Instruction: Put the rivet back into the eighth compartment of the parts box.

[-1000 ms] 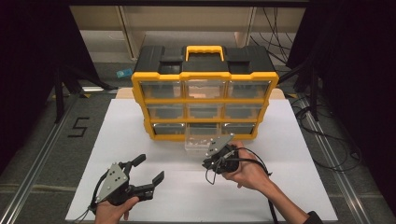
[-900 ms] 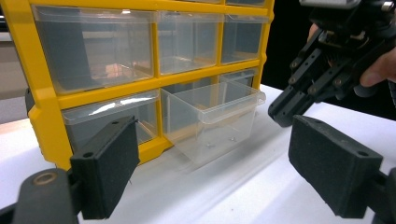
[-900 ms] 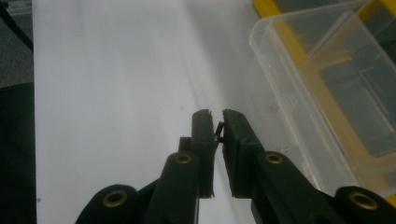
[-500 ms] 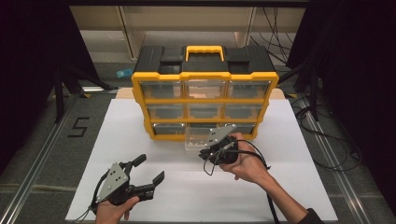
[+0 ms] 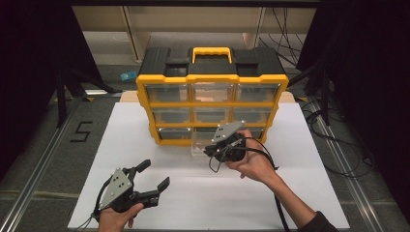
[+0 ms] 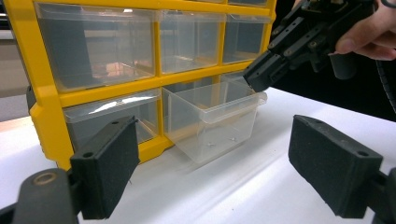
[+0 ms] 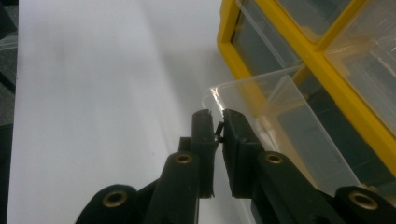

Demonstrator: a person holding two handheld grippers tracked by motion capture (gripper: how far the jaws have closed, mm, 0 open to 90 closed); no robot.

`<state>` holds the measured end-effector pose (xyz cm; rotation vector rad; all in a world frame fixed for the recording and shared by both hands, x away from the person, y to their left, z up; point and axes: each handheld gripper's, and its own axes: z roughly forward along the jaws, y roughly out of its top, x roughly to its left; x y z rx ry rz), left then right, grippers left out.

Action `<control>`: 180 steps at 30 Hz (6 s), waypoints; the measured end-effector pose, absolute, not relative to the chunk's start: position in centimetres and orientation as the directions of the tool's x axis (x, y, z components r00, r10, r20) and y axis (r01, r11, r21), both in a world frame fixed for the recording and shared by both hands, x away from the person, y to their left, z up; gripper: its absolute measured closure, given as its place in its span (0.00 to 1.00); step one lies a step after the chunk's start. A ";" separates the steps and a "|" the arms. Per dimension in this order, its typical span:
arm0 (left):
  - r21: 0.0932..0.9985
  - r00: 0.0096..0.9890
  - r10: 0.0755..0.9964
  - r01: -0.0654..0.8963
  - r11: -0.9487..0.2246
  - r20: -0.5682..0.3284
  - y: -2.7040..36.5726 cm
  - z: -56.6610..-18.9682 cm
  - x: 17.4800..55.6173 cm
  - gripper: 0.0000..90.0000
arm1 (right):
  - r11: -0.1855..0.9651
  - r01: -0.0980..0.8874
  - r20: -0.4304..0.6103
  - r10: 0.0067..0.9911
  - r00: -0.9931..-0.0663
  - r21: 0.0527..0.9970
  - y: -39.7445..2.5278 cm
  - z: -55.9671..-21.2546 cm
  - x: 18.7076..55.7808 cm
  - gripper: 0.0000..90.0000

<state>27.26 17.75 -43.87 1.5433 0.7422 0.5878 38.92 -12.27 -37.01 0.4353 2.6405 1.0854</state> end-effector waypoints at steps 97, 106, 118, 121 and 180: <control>0.994 0.666 0.744 0.106 -0.029 -0.049 17.9 -43.7 27.2 0.18 | 0.466 0.209 -0.058 0.497 -0.866 0.860 -16.1 -36.9 37.3 0.36; 0.994 0.667 0.743 0.106 -0.029 -0.049 17.8 -43.7 27.2 0.18 | 0.431 0.210 -0.045 0.511 -0.859 0.878 -16.9 -37.6 36.7 0.34; 0.994 0.668 0.743 0.105 -0.029 -0.049 17.8 -43.7 27.2 0.18 | 0.401 0.223 -0.020 0.520 -0.854 0.889 -17.9 -38.0 35.8 0.32; 0.994 0.667 0.743 0.104 -0.029 -0.048 17.9 -43.7 27.2 0.18 | 0.396 0.215 -0.027 0.523 -0.852 0.893 -18.1 -38.2 35.7 0.32; 0.994 0.677 0.734 0.107 -0.032 -0.049 17.7 -43.7 27.1 0.18 | 0.253 0.241 0.053 0.579 -0.813 0.937 -21.7 -41.9 31.4 0.24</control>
